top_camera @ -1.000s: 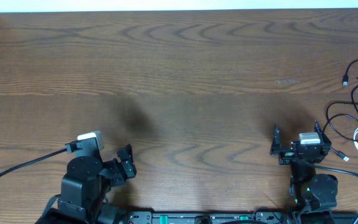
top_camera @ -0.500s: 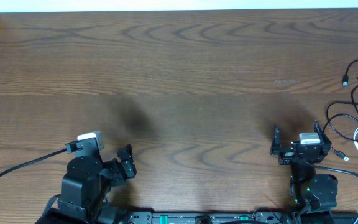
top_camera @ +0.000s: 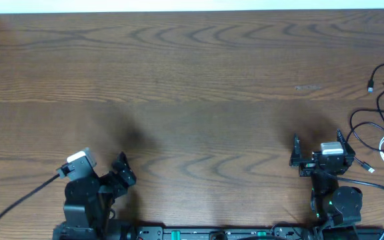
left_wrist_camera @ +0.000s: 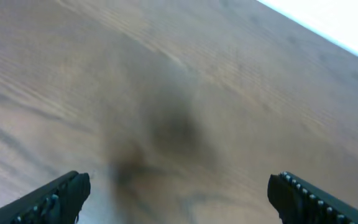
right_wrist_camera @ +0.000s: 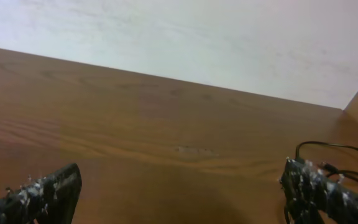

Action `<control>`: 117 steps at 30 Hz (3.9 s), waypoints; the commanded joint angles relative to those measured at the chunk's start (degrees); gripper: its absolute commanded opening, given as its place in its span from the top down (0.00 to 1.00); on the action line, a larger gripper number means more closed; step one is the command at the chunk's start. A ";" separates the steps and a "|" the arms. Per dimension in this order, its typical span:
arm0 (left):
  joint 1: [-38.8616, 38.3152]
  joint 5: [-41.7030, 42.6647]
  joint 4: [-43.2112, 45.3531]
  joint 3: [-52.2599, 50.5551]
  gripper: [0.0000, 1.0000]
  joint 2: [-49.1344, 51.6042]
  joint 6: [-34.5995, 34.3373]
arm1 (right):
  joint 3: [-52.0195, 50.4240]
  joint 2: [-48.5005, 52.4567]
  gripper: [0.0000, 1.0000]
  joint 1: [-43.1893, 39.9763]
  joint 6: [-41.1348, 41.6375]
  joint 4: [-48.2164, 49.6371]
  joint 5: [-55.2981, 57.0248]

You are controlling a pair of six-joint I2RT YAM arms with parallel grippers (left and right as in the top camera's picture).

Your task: Untangle cables

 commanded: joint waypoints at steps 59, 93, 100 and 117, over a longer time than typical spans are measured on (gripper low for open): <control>4.87 8.72 45.72 -34.10 0.04 -14.71 30.97 | -0.07 -0.37 0.01 -0.35 -0.61 -0.26 -0.33; 4.87 8.72 45.72 -34.10 0.04 -14.71 30.95 | -0.07 -0.37 0.01 -0.35 -0.61 -0.28 -0.33; 4.87 8.72 45.72 -34.10 0.04 -14.71 30.95 | -0.07 -0.37 0.01 -0.35 -0.61 -0.28 -0.33; 4.87 8.72 45.72 -34.10 0.04 -14.71 30.95 | -0.07 -0.37 0.01 -0.35 -0.63 -0.26 -0.33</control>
